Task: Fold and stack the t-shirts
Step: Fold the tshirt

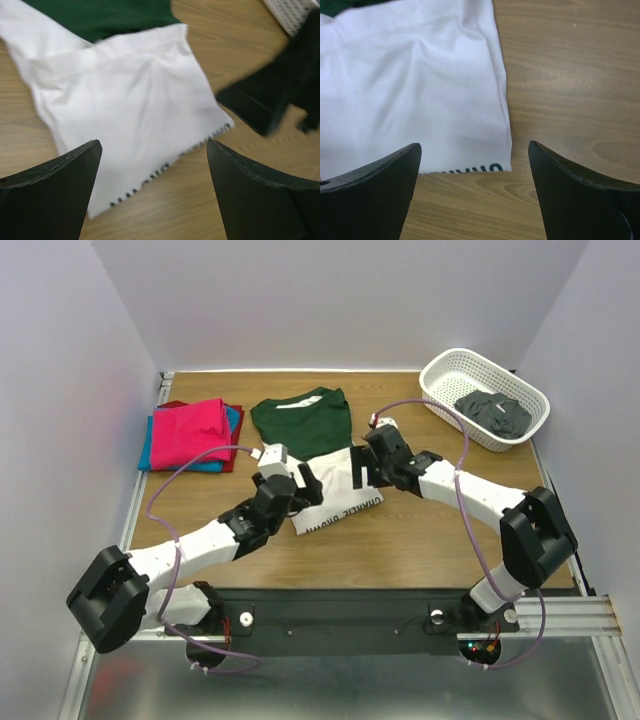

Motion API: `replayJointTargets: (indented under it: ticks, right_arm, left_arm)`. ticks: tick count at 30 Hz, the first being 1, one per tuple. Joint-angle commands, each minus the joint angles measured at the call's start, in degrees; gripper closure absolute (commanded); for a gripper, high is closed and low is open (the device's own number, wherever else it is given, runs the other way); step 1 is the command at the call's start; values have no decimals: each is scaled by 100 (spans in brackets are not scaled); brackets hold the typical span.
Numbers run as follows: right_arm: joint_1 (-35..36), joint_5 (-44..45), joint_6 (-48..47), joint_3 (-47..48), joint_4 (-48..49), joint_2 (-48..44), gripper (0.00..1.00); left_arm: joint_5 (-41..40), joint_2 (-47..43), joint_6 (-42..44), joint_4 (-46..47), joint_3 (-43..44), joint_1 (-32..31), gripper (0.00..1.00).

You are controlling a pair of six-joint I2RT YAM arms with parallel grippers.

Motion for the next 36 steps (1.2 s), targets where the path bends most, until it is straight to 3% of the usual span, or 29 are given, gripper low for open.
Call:
replayJointTargets:
  ticks: [1,6,20,29,36]
  right_arm:
    - [27,5,318,-434,265,-260,6]
    - [18,86,397,-716,335,-146,7]
    - [18,165,511,-866,634,486,16]
    - [18,-72,573,-1121,634,390,43]
    - [18,-204,661,-1358,634,320,73]
  left_arm:
    - [335,-17,34,-395,-153,584,1]
    - [670,-192,-71,-272,-531,910,1]
    - [767,-509,-177,-333,-926,1007,1]
    - [854,-597,-247,-404,-1094,1025,1]
    - [1223,-536,-440,-212,-1339,1025,5]
